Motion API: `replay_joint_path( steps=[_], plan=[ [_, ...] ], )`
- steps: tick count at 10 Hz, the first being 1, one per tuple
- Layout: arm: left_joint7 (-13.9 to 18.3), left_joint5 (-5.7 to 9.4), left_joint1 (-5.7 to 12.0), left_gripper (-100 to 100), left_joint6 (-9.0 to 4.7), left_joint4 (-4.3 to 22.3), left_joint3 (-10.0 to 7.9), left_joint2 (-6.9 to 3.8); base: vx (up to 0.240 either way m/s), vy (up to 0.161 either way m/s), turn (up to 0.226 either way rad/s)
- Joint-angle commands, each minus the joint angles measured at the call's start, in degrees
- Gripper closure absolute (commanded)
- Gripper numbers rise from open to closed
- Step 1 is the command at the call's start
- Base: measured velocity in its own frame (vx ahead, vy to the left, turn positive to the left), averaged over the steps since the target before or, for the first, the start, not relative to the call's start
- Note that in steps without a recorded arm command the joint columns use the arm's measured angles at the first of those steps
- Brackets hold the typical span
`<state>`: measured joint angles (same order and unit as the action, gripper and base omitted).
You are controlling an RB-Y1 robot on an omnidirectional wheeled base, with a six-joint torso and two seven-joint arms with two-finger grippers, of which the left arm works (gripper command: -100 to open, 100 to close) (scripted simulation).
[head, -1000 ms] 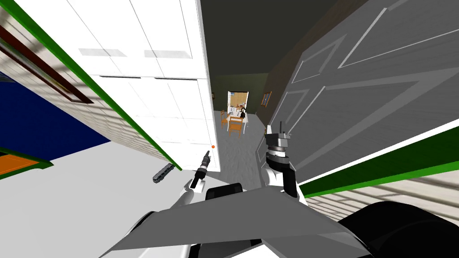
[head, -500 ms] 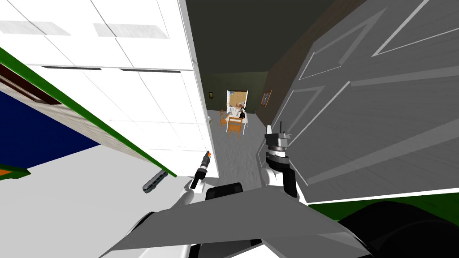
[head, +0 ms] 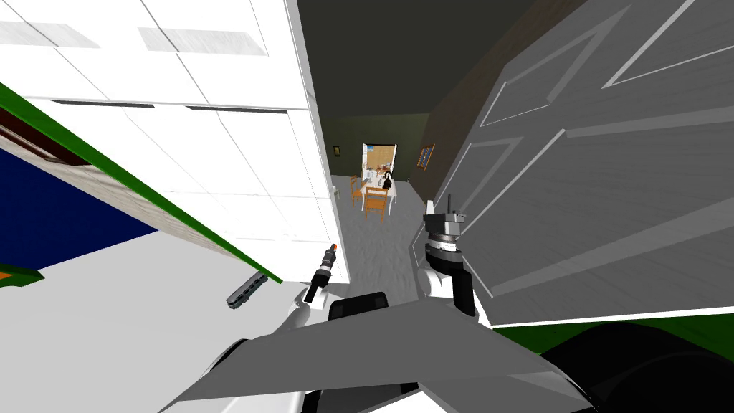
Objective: Push the door open
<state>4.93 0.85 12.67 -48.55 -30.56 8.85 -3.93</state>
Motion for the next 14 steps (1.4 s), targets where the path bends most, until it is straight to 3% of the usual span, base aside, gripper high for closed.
replay_joint_path(
  steps=[1,6,10,11,14],
  plan=[
    [0.0,0.03,0.0,100,-0.11,0.0,-0.03,-0.01,-0.007,0.0,0.004],
    [-0.8,1.05,-0.07,100,0.12,0.2,-1.92,-0.78,0.115,-0.049,0.027],
    [-0.8,1.05,-0.07,100,0.12,0.2,-1.92,-0.78,0.044,-0.013,-0.002],
    [-1.2,1.6,-0.06,100,0.17,0.3,-2.92,-1.08,0.101,-0.044,0.053],
    [-1.3,1.75,-0.05,100,0.18,0.3,-3.21,-1.15,0.103,-0.05,0.024]
  ],
)
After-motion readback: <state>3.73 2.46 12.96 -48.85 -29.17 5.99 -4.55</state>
